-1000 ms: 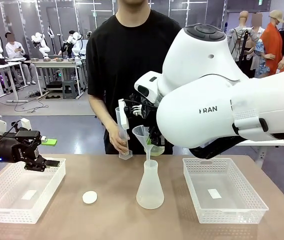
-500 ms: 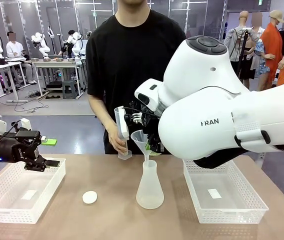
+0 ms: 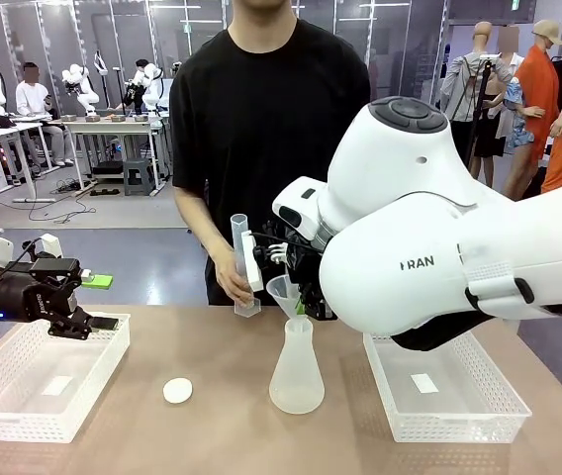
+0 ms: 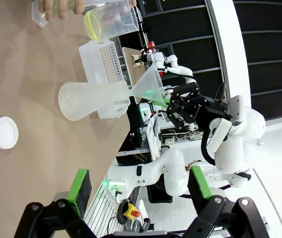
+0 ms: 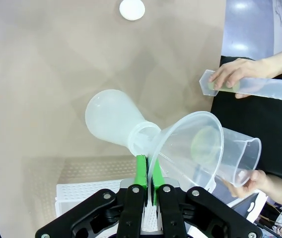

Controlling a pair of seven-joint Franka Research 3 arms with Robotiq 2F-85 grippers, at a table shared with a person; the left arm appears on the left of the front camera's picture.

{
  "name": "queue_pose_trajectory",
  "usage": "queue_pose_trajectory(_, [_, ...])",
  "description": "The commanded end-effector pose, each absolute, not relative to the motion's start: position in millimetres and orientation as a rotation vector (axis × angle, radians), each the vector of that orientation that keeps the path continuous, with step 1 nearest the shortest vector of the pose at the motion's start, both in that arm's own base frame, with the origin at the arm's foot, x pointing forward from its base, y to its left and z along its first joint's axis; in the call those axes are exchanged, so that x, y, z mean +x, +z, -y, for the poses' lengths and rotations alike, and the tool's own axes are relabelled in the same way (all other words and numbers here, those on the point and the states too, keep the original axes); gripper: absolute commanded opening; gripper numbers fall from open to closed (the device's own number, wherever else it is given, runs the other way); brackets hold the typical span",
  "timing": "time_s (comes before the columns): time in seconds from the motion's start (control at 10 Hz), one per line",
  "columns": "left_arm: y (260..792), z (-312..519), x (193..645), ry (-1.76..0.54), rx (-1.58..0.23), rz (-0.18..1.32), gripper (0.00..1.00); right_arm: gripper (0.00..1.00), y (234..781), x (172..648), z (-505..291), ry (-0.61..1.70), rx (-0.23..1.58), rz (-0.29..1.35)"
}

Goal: Prepare the solutions needed for the experiment.
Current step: Pick up the Plastic Funnel and insert it into the Big flask.

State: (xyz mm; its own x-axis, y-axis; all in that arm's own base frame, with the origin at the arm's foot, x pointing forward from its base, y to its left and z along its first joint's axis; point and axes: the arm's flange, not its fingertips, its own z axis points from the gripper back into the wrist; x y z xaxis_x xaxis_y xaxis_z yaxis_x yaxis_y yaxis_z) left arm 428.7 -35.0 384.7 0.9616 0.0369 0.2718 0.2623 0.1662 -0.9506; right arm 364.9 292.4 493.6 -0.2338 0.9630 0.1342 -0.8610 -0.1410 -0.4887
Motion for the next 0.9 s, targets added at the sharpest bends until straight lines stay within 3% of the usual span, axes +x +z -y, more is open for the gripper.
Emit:
queue_pose_trajectory(0.0, [386,35,429,-0.173,-1.402,0.264,1.00,0.04,481,371,-288,1.740,-0.243,0.555])
queue_pose_trajectory(0.8, [386,35,429,-0.173,-1.402,0.264,1.00,0.04,463,374,-287,1.724,-0.216,0.556])
